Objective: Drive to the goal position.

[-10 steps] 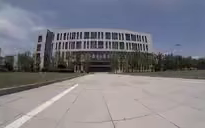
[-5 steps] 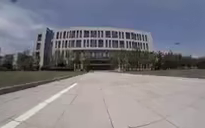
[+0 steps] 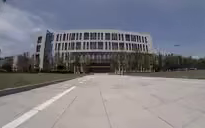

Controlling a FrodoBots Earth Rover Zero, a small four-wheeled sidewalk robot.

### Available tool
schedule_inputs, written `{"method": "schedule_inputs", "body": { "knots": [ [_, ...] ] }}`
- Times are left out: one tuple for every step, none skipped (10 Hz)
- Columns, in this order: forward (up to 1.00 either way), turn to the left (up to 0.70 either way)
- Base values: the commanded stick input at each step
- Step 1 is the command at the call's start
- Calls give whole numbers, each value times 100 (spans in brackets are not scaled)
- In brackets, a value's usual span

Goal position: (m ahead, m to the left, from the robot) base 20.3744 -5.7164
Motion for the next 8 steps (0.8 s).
{"method": "schedule_inputs", "body": {
  "knots": [
    [50, 1],
    [50, 1],
    [50, 1],
    [50, 1],
    [50, 1],
    [50, 1],
    [50, 1],
    [50, 1]
  ]
}}
